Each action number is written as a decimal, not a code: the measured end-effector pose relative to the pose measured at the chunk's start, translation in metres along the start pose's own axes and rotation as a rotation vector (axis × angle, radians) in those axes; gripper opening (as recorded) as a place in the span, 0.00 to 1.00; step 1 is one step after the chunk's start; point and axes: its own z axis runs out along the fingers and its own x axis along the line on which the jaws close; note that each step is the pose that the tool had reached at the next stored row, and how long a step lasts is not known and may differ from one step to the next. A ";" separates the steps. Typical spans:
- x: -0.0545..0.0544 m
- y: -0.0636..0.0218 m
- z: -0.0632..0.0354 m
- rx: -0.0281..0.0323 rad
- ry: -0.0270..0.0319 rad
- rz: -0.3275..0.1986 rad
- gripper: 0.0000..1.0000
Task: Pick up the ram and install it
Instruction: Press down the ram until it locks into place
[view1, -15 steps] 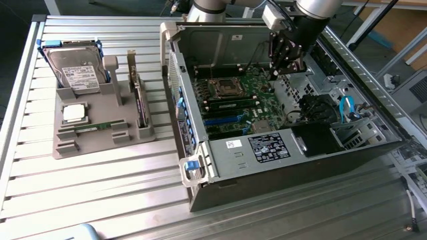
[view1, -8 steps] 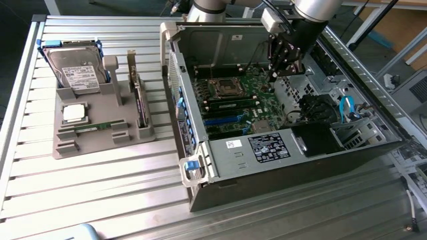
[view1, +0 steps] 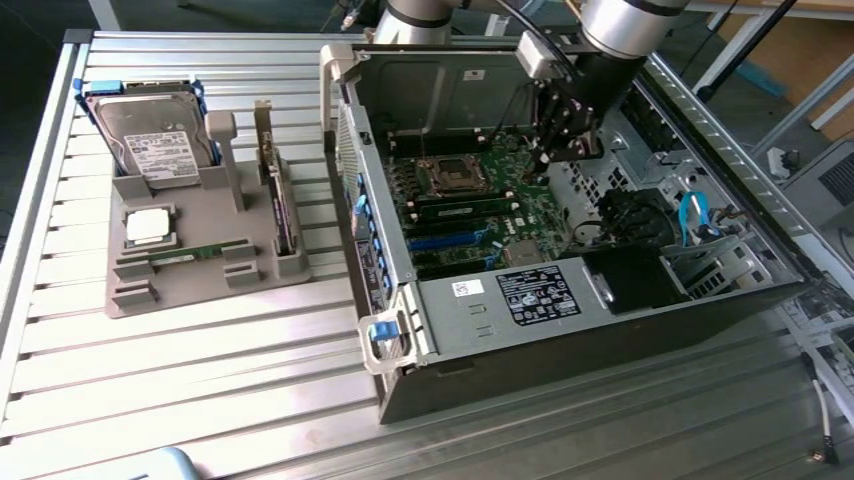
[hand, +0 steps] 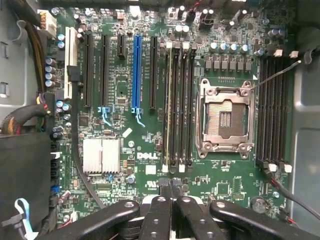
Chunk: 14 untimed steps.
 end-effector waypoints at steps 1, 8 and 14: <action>0.000 -0.0001 0.0022 0.0000 0.0000 0.000 0.11; 0.001 -0.0005 0.0157 0.0000 0.0002 0.000 0.11; 0.001 -0.0008 0.0267 0.0000 0.0002 0.000 0.11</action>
